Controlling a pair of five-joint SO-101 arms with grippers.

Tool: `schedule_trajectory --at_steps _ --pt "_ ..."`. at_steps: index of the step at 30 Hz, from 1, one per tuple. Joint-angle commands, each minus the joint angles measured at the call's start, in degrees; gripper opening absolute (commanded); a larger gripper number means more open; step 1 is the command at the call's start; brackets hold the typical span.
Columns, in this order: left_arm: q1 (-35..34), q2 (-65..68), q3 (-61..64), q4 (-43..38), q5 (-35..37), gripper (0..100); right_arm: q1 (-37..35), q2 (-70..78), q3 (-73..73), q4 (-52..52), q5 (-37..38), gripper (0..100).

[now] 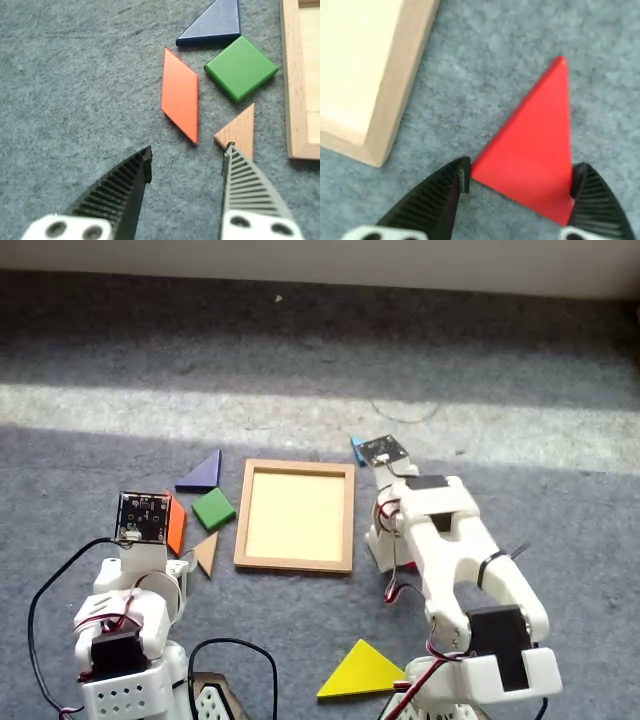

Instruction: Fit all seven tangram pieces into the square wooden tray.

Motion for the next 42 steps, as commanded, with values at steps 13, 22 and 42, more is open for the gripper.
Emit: schedule_trajectory --at_steps 13,22,42 --pt "-0.48 -0.13 -1.98 -0.88 0.53 24 1.19 1.01 -4.62 -0.84 2.2 23.8" --pt "-0.48 -0.13 -1.98 -0.88 0.53 24 1.19 -0.92 -4.26 -0.75 2.2 17.8" --pt "-0.48 -0.13 -1.98 -0.88 0.53 24 -11.21 -25.54 -6.11 9.19 -5.36 17.7"
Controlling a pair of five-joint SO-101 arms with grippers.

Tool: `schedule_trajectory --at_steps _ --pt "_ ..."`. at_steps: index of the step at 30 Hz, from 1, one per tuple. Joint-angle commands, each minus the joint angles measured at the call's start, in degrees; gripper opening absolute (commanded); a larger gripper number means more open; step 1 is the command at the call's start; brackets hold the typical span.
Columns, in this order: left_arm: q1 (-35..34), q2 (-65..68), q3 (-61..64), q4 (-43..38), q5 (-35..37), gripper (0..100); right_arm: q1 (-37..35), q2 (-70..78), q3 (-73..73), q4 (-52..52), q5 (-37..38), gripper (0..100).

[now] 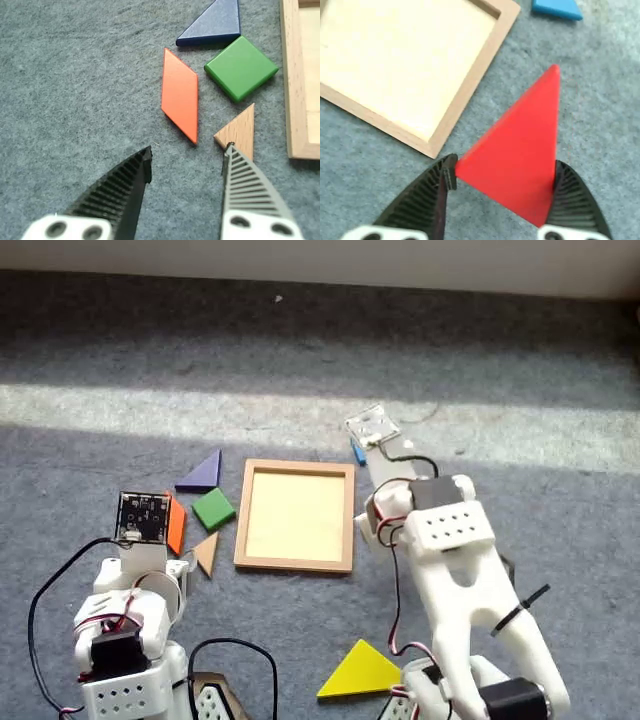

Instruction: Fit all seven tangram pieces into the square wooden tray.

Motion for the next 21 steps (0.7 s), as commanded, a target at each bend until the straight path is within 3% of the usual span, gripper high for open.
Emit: schedule_trajectory --at_steps 1,15,21 --pt "-0.48 -0.13 -1.98 -0.88 0.53 24 -4.53 -2.07 -5.05 0.4 -6.15 17.7" --pt "-0.57 -0.13 -1.98 -0.88 0.53 24 -14.37 17.45 -20.97 0.4 -29.36 17.7" --pt "-0.57 -0.13 -1.98 -0.88 0.53 24 -15.08 27.12 -28.18 0.4 -37.54 17.7"
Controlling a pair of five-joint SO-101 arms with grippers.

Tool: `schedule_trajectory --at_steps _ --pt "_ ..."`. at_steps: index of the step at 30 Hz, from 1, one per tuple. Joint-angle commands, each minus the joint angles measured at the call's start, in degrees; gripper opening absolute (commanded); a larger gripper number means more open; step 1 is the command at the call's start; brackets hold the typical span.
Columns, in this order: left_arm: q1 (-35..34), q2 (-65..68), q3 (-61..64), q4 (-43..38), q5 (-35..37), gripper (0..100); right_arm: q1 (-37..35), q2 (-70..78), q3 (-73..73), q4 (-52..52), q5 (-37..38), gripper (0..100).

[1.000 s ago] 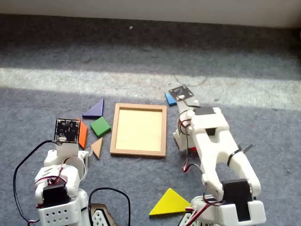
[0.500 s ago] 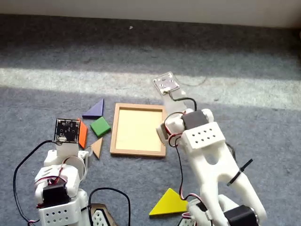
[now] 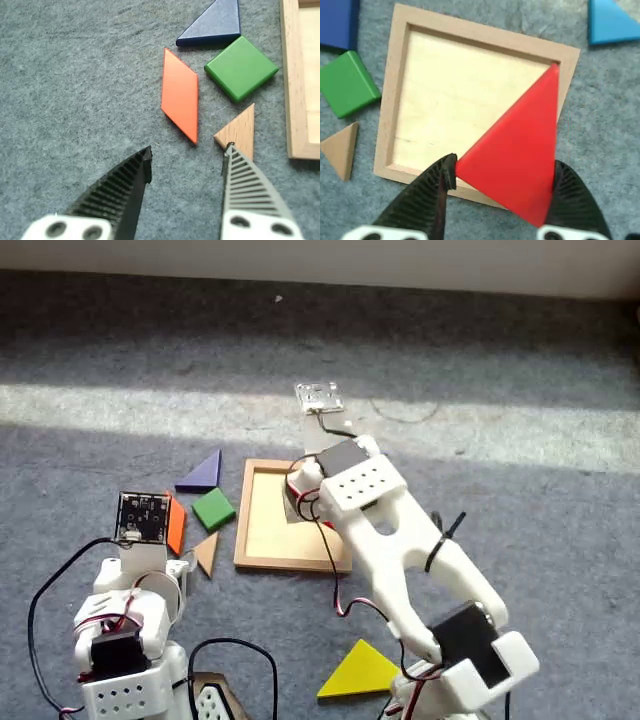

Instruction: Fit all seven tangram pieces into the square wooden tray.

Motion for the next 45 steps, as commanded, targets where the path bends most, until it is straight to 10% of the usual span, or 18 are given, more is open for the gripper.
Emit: schedule_trajectory --at_steps 1,20,45 --pt "-0.57 -0.13 -1.98 -0.88 0.53 24 -0.84 3.65 -5.93 -0.22 -4.13 17.7" --pt "-0.48 -0.13 -1.98 -0.88 0.53 24 -0.57 13.93 -12.62 0.13 -18.46 17.7" --pt "-0.48 -0.13 -1.98 -0.79 0.53 24 -0.84 21.49 -18.59 6.55 -14.95 22.2"
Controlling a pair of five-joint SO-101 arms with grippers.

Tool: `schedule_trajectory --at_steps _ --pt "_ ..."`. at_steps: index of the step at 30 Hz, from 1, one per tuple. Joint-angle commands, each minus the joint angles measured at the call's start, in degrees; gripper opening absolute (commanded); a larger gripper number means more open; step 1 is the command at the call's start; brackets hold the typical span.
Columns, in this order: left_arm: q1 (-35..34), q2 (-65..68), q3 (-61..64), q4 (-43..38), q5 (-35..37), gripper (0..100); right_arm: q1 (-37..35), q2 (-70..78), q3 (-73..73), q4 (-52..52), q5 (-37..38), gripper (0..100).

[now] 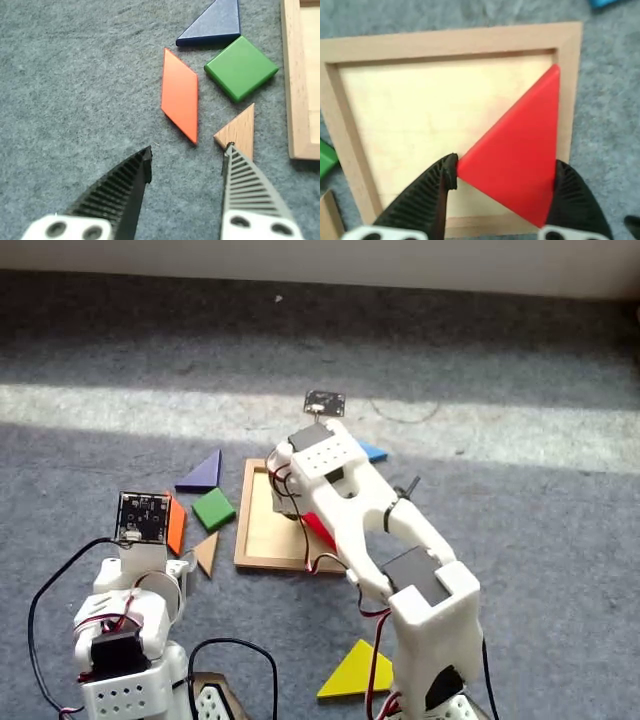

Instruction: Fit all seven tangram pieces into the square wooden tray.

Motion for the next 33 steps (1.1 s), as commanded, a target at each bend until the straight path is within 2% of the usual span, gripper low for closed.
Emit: schedule_trajectory --at_steps 1,5,11,19,33 --pt "-0.48 -0.13 -1.98 -0.79 0.53 24 -0.57 -1.27 -2.77 2.42 0.88 24.8" --pt "-0.48 -0.13 -1.98 -0.79 0.53 24 -0.57 -1.27 -2.77 2.95 0.79 32.2" --pt "-0.48 -0.13 -1.98 -0.79 0.53 24 -0.75 -1.45 -2.77 2.95 1.76 32.4" --pt "-0.48 -0.13 -1.98 -0.79 0.53 24 -5.41 -1.1 -3.65 2.86 5.27 32.2" --pt "-0.57 -0.13 -1.98 -0.79 0.53 24 -3.91 -1.45 -3.82 2.86 5.45 32.2"
